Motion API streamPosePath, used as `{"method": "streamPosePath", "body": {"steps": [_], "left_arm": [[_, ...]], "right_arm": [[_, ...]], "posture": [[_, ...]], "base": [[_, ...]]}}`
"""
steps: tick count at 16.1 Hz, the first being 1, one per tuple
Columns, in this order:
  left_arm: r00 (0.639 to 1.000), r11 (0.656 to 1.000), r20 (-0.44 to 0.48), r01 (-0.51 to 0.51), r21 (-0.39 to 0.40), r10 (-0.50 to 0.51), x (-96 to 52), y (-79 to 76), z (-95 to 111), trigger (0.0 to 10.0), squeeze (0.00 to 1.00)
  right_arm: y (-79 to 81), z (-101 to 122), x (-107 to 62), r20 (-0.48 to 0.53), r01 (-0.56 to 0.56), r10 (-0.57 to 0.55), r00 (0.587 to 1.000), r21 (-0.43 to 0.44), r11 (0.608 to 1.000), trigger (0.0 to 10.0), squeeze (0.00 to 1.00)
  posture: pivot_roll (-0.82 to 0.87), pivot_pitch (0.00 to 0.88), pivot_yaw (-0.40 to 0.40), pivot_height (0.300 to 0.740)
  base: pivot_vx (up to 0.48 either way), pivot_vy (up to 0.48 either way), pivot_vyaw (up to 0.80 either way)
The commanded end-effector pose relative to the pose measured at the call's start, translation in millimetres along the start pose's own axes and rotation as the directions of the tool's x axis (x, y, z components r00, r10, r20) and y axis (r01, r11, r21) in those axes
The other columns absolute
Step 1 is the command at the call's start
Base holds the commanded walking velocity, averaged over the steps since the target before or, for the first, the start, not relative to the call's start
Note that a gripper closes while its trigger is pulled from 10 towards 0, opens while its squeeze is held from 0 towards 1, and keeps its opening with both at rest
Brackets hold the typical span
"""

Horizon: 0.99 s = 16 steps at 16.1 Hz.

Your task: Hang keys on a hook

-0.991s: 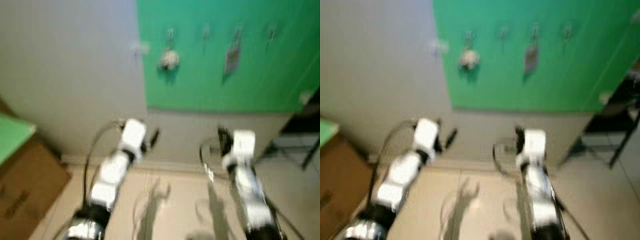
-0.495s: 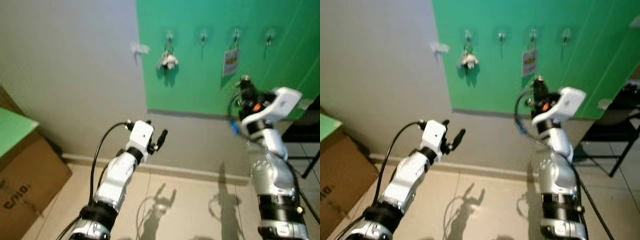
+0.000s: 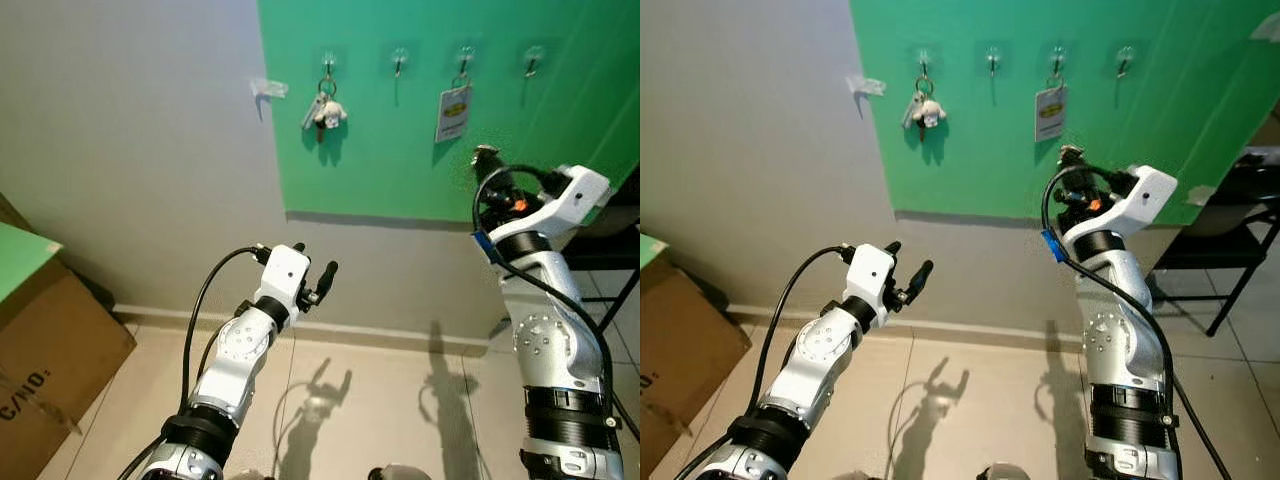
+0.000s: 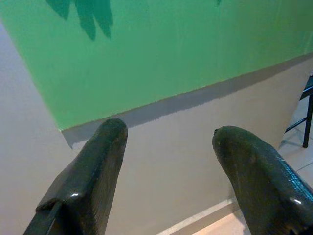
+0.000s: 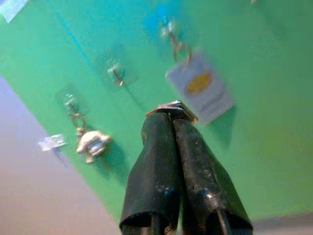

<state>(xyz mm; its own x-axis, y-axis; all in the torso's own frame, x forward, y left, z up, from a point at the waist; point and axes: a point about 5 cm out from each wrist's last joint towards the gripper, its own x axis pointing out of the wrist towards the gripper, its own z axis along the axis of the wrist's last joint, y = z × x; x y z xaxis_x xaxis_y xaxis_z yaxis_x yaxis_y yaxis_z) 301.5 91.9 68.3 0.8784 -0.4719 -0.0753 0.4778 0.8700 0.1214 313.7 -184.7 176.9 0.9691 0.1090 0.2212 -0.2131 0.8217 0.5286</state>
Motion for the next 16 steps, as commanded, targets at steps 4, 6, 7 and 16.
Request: {"method": "streamPosePath", "body": {"steps": [4,6,7,16], "left_arm": [[1.0,1.0,0.01,-0.004,0.007,0.004,0.8,-1.1,2.6,10.0,0.0],[1.0,1.0,0.009,-0.003,0.003,0.003,0.3,-2.5,1.8,10.0,0.0],[1.0,1.0,0.007,-0.004,0.002,0.004,0.0,-2.8,1.4,10.0,0.0],[1.0,1.0,-0.008,0.004,-0.003,-0.004,-0.3,-3.8,-1.1,10.0,0.0]], "right_arm": [[15.9,1.1,-0.3,-0.122,-0.091,0.119,0.985,0.214,0.972,10.0,0.0],[11.7,-1.0,-0.1,-0.155,-0.045,0.093,0.983,0.286,0.957,10.0,0.0],[9.4,-0.9,0.1,-0.167,-0.025,0.082,0.983,0.317,0.948,10.0,0.0],[-22.3,-20.8,-1.1,-0.4,0.348,-0.174,0.9,0.419,0.839,10.0,0.0]], "posture": [[-0.16,0.053,0.012,0.74],[-0.16,0.054,0.007,0.74],[-0.16,0.054,0.005,0.74],[-0.16,0.049,0.004,0.74]], "base": [[0.0,0.0,0.0],[0.0,0.0,0.0],[0.0,0.0,0.0],[0.0,0.0,0.0]]}}
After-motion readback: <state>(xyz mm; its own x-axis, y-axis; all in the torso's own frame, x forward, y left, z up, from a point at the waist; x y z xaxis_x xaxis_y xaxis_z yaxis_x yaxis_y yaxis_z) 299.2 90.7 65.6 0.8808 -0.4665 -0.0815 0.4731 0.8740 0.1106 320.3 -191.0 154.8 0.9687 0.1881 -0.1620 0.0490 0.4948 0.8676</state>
